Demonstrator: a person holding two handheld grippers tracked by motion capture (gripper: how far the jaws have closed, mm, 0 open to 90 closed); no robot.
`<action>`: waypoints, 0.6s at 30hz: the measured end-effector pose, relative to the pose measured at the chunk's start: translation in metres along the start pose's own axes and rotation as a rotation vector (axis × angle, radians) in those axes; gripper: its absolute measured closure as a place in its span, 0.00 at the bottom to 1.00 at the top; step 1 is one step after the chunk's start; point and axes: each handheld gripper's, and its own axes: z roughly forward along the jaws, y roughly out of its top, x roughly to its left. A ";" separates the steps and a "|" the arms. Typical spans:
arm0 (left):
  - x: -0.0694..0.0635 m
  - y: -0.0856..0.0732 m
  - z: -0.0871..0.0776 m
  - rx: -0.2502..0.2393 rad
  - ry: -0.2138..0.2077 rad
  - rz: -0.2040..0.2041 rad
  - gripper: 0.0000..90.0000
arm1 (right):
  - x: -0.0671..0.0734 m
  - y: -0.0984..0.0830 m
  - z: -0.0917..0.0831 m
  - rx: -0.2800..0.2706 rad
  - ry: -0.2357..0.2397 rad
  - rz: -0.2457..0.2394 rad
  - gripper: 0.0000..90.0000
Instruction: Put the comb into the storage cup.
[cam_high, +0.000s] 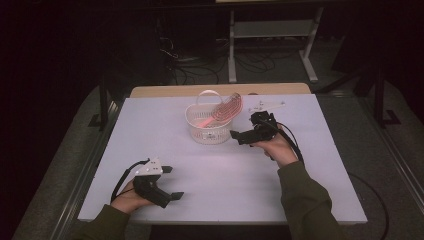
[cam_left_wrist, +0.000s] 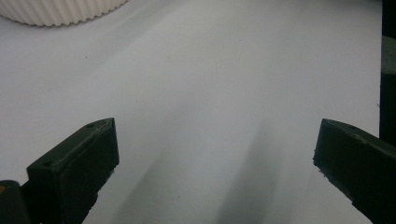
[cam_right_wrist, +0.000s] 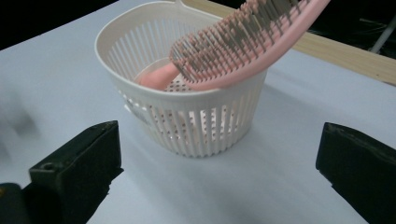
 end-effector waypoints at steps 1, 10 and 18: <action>0.000 0.000 0.000 0.000 0.000 0.000 0.00 | 0.000 -0.002 -0.001 0.002 0.003 0.000 0.00; 0.001 0.000 -0.001 -0.002 0.002 0.003 0.00 | 0.003 -0.022 -0.009 0.029 0.017 -0.004 0.00; 0.001 0.000 -0.002 -0.010 0.008 -0.001 0.00 | 0.011 -0.042 -0.016 0.045 0.036 -0.017 0.00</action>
